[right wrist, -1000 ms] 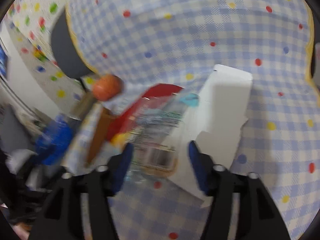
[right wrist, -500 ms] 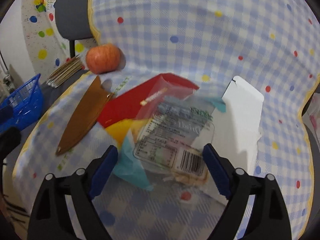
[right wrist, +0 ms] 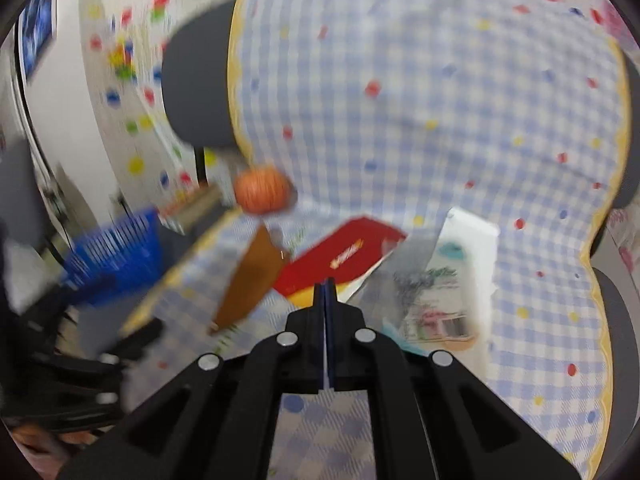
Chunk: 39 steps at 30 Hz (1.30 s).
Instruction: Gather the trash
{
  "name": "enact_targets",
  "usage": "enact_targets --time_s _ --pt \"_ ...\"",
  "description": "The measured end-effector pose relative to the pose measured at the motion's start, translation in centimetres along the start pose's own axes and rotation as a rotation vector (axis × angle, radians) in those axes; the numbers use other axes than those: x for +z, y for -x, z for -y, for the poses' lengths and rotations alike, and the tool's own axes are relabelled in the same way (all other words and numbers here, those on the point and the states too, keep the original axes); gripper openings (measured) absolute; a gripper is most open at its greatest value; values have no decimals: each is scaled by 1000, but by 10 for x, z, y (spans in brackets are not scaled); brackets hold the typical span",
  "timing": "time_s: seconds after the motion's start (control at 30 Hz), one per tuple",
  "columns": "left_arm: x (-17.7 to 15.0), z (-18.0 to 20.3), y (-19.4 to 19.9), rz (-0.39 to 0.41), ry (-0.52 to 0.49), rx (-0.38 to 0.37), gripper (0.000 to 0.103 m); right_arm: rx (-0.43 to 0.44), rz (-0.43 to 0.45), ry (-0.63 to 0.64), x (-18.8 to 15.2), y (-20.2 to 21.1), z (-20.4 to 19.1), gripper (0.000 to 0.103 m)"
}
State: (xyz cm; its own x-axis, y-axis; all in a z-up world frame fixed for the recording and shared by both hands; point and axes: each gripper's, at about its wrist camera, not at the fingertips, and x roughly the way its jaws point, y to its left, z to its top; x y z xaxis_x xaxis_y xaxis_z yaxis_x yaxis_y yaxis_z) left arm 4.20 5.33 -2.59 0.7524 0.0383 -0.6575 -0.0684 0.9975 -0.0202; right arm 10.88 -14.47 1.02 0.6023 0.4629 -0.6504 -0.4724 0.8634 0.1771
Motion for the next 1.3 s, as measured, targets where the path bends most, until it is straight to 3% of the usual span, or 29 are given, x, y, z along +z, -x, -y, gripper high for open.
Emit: enact_targets --time_s 0.03,0.1,0.13,0.17,0.3,0.37,0.53,0.63,0.73,0.83,0.9,0.93,0.97,1.07,1.3 --pt "1 1 1 2 2 -3 87 9 -6 -17 1 3 4 2" --pt "2 4 3 7 4 -10 87 -33 -24 5 -6 2 10 21" --pt "1 6 4 8 4 -13 87 -98 -26 41 -12 -1 11 56" --pt "2 7 4 8 1 -15 87 -123 -28 64 -16 -4 12 64" --pt "-1 13 3 1 -15 -12 87 -206 -111 123 -40 -34 21 64" --pt "-2 14 0 -6 -10 -17 87 -233 -134 109 -43 -49 27 75" --pt "-4 14 -8 -20 -17 -18 87 -267 -166 52 -33 -95 36 81" --pt "-4 11 -12 -24 -10 -15 87 -358 -176 56 -28 -117 36 81" --pt "-5 6 -16 -26 -6 -12 87 -391 -161 63 -23 -120 30 62" --pt "-5 5 -20 -34 0 -16 87 -410 -166 97 -22 -125 23 50" --pt "-5 6 -19 -35 -2 -20 87 -382 -176 108 -19 -126 18 31" --pt "-5 8 -18 -33 -7 -22 87 -399 -170 122 -18 -124 14 9" --pt "-5 9 -16 -30 -13 -22 87 -422 -157 144 -16 -120 11 7" --pt "-1 12 -10 -15 -24 -24 87 -369 -94 103 -5 -90 15 3" --pt "24 38 6 56 -101 -42 87 -233 103 -62 10 22 59 2"
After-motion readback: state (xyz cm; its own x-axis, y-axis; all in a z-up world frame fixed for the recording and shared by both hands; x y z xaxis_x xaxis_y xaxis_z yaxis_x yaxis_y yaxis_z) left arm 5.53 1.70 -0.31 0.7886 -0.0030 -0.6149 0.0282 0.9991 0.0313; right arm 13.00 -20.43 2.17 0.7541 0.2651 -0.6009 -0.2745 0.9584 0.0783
